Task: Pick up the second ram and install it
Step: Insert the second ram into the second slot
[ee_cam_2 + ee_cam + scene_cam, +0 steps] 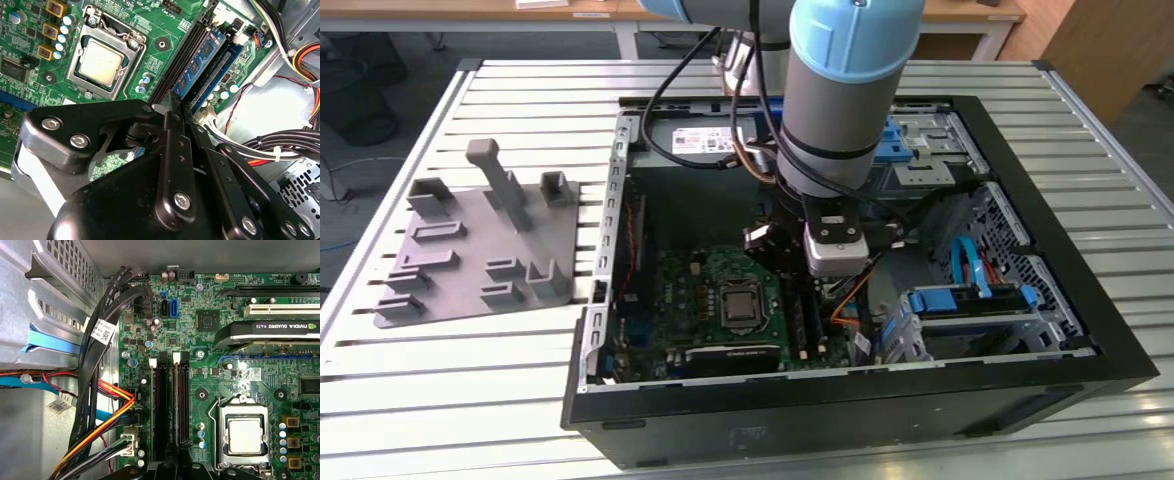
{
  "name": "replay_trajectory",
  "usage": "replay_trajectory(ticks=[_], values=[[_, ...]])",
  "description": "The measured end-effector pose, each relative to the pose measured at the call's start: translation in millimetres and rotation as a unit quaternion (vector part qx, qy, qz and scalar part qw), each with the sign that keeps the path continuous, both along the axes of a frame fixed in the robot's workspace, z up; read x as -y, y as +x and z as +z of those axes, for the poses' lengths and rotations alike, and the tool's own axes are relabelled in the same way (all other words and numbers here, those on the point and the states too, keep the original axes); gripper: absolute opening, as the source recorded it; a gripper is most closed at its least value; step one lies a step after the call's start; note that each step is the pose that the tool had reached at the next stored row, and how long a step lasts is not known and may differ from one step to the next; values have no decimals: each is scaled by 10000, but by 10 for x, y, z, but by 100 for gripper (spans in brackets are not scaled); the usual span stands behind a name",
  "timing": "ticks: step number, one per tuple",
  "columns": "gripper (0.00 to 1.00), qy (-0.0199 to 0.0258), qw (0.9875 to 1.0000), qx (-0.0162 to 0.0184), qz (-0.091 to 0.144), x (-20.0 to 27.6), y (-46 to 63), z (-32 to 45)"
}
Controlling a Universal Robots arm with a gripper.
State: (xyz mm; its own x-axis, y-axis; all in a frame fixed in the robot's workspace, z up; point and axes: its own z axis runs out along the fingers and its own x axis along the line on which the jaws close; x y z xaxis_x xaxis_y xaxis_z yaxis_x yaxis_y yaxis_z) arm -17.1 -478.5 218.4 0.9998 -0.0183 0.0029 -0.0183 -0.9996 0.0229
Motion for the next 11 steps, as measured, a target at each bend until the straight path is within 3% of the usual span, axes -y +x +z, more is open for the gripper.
replay_trajectory(ticks=[11], values=[[13, 0, 10000, 0, 0, -1, 0, 0]])
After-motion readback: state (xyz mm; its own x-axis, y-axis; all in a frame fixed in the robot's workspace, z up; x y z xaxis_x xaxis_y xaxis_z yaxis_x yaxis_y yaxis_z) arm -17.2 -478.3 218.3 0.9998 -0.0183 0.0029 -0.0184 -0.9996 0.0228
